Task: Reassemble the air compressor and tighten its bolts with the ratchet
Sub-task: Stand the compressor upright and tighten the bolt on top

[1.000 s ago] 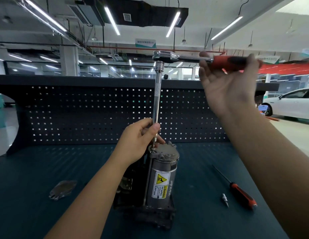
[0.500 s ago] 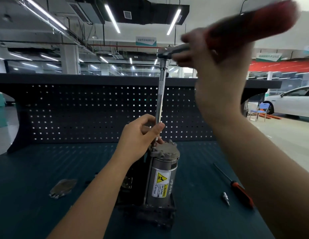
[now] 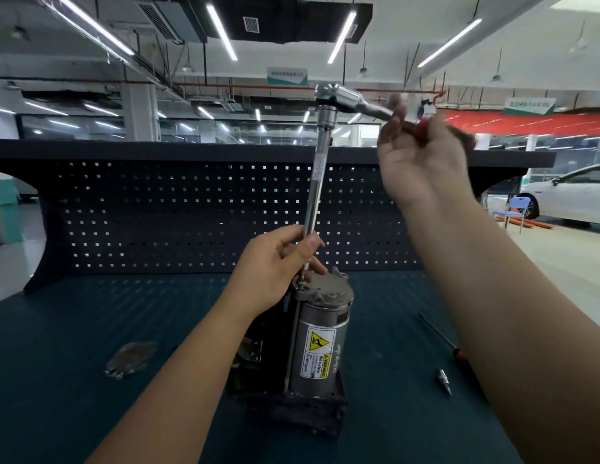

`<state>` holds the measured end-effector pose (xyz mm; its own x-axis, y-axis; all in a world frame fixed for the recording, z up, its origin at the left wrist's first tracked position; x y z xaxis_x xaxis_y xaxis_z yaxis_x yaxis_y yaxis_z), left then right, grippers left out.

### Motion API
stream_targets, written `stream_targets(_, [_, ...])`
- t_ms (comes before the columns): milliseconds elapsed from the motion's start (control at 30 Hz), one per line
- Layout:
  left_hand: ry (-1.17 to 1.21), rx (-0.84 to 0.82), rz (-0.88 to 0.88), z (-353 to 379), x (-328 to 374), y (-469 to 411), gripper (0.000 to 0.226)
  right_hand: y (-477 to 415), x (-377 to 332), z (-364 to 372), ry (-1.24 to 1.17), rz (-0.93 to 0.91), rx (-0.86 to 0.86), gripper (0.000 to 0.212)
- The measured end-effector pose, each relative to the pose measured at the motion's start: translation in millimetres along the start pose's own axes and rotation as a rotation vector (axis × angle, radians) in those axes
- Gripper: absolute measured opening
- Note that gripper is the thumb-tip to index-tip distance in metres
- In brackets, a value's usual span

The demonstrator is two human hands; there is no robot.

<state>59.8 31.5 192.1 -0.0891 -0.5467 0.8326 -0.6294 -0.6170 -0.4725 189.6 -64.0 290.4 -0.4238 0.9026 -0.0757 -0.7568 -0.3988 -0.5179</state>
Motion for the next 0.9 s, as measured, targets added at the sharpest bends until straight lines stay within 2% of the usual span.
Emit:
stream_targets(67, [-0.007,0.019,0.012,1,2,1,0.027,-6,8,-8,0.048,0.027,0.038,0.031])
stream_targets(133, [-0.018,0.057,0.024,1,3,0,0.028,-5,2,-3,0.163,-0.098,-0.046,0.036])
stream_targets(200, [-0.012,0.092,0.016,1,2,-2,0.034,6,-14,16,0.315,-0.336,-0.226,0.029])
stream_targets(267, [-0.007,0.131,-0.010,0,-1,-4,0.040,34,-26,42,0.578,-0.677,-0.470,0.021])
stream_targets(333, [-0.007,0.164,-0.029,-2,-4,-7,0.031,61,-18,61,0.788,-0.895,-0.704,0.020])
stream_targets(367, [-0.017,0.172,-0.033,-3,-5,-8,0.024,68,-11,66,0.862,-0.931,-0.779,0.013])
stream_targets(433, [-0.035,0.165,-0.028,-3,-5,-8,0.015,66,-7,67,0.879,-0.908,-0.773,0.012])
stream_targets(467, [-0.031,0.156,-0.017,-3,-4,-7,0.015,57,-9,64,0.797,-0.831,-0.710,0.009])
stream_targets(567, [0.006,0.126,-0.001,-1,-1,-3,0.017,20,-10,40,0.418,-0.427,-0.370,0.000])
stream_targets(633, [0.010,0.108,0.003,0,0,-2,0.014,3,2,20,0.187,-0.112,-0.129,0.011])
stream_targets(700, [-0.006,0.106,0.006,0,-1,-2,0.015,-4,12,9,0.077,0.052,-0.003,0.016])
stream_targets(733, [-0.019,0.111,0.004,0,-1,-2,0.016,-5,13,7,0.088,0.061,0.002,0.017])
stream_targets(800, [-0.042,0.135,0.001,0,-1,-3,0.019,-4,9,13,0.175,-0.020,-0.101,0.017])
stream_targets(833, [-0.044,0.151,0.000,0,-1,-2,0.023,-1,4,20,0.238,-0.104,-0.193,0.016])
stream_targets(900, [-0.038,0.184,-0.011,-1,-2,-3,0.031,15,-10,37,0.470,-0.386,-0.429,0.011])
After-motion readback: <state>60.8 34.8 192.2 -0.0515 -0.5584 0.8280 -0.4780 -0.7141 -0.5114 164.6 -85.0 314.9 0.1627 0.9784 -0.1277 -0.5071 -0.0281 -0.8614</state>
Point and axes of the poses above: each hand's wrist, its own y-axis away from the middle knuckle, its own z-axis out of the palm, x = y × z, the point moved 7 cm from there along -y, towards the middle knuckle, and after that the axes turned 13 degrees about -z, right-handed, at the moved point
